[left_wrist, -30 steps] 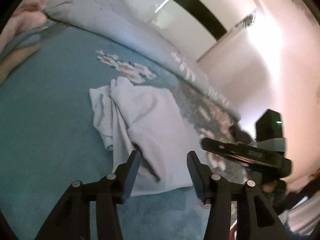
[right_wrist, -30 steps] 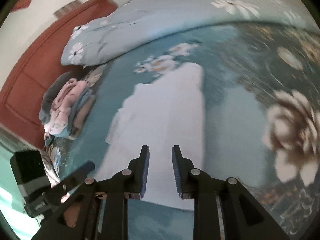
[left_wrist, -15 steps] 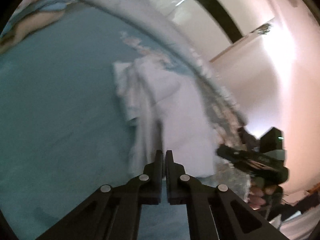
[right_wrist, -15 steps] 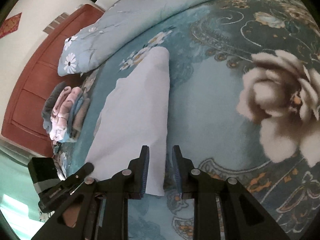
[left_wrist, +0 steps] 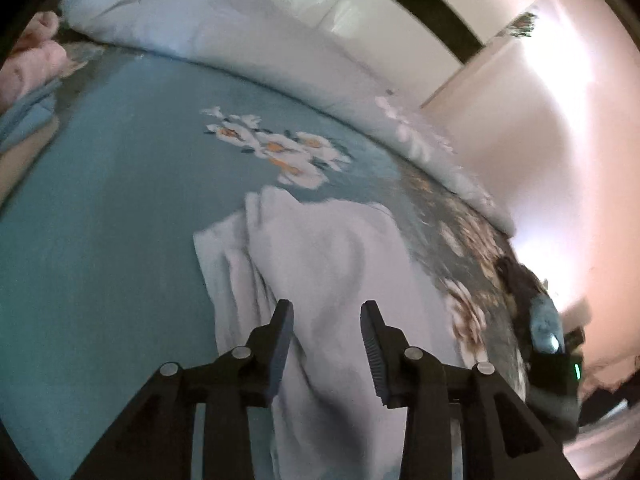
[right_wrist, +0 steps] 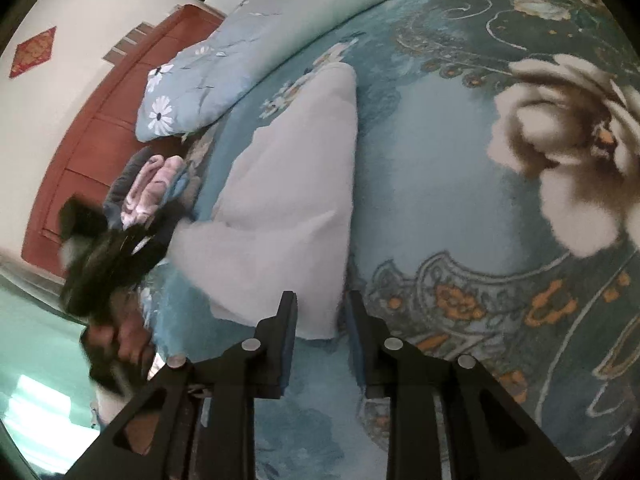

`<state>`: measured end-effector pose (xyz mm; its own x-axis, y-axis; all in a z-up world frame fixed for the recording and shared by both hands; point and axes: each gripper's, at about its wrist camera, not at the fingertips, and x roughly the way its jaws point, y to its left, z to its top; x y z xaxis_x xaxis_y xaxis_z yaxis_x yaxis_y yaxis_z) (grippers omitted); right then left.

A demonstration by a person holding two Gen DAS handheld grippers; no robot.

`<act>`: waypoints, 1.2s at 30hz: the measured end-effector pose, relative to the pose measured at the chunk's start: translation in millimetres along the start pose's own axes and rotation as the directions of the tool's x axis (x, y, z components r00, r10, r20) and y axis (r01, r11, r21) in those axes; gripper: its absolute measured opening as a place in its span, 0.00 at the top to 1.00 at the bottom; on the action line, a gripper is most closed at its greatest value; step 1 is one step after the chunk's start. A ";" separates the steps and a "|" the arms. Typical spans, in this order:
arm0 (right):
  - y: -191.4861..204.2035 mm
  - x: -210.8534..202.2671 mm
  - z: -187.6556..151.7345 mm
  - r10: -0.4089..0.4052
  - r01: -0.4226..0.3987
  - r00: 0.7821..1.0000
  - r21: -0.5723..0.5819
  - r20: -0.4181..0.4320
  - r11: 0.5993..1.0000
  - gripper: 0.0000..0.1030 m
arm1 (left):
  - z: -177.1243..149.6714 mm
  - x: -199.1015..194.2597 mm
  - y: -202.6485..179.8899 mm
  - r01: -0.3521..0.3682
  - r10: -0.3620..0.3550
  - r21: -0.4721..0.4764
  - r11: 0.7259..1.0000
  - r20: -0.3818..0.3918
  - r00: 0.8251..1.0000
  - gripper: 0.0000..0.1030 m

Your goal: Fold clothes

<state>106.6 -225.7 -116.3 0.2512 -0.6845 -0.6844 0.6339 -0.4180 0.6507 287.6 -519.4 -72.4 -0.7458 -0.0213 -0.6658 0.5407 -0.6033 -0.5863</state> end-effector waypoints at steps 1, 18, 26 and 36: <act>-0.8 -0.8 -1.1 0.005 -0.005 1.000 0.002 -0.001 1.000 0.68 | 9.3 7.0 6.0 0.005 -0.006 -0.030 1.000 -0.010 1.000 0.63; -1.8 16.8 -5.9 0.041 -0.040 0.999 0.031 -0.034 0.999 0.65 | 40.6 49.1 16.5 -0.062 0.062 0.000 0.998 -0.031 0.998 0.97; -7.8 15.9 -9.1 0.056 -0.055 0.998 0.032 -0.041 0.998 0.65 | 56.8 36.7 38.1 -0.076 0.077 -0.006 0.997 0.026 0.997 0.98; -10.0 15.7 -9.3 0.093 -0.092 0.995 0.048 -0.031 0.995 0.65 | 56.2 27.2 71.3 0.031 -0.027 -0.149 0.988 0.029 0.999 0.39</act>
<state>111.1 -226.6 -136.6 0.3319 -0.7014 -0.6307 0.5724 -0.3817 0.7257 284.0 -607.8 -106.3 -0.7710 -0.0281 -0.6362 0.5693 -0.4778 -0.6690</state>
